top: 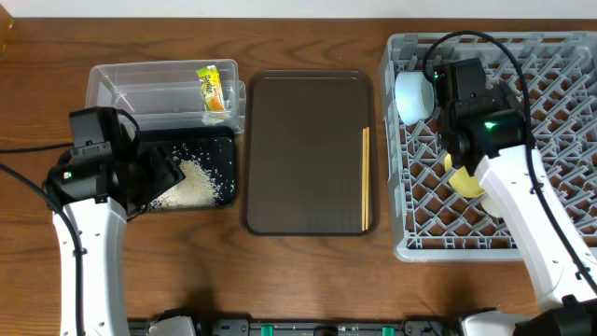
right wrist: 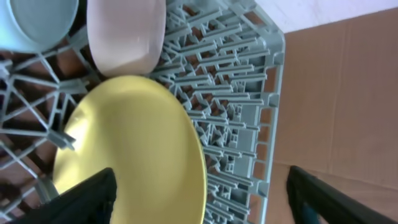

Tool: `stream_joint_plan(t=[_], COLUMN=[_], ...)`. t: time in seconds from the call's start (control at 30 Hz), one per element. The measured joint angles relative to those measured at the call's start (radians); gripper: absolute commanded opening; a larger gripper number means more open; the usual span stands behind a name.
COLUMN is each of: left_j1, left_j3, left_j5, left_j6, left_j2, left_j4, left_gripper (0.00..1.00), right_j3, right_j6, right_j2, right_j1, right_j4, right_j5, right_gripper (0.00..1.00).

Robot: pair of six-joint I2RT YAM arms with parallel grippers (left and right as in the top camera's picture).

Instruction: Sort waste into correct bins and load items into the dishwasher rack

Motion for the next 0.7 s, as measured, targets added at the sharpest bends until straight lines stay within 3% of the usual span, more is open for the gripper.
stream_joint_plan(t=[0.07, 0.3, 0.47, 0.6, 0.7], left_j1=[0.0, 0.0, 0.0, 0.0, 0.0], left_j3=[0.0, 0.0, 0.0, 0.0, 0.0], left_j5=[0.0, 0.0, 0.0, 0.0, 0.0], left_j6=[0.0, 0.0, 0.0, 0.0, 0.0], left_j2=[0.0, 0.0, 0.0, 0.0, 0.0], left_j4=[0.0, 0.0, 0.0, 0.0, 0.0], left_gripper=[0.73, 0.74, 0.74, 0.74, 0.74], right_j3=[0.003, 0.073, 0.096, 0.096, 0.096], right_j6=[0.027, 0.121, 0.254, 0.373, 0.449], right_j2=[-0.003, -0.069, -0.107, -0.07, -0.007], right_j1=[0.0, 0.001, 0.042, 0.099, 0.157], right_j4=[0.008, 0.051, 0.09, 0.08, 0.076], right_j5=[-0.018, -0.306, -0.521, -0.596, -0.609], right_gripper=[0.95, 0.75, 0.71, 0.62, 0.62])
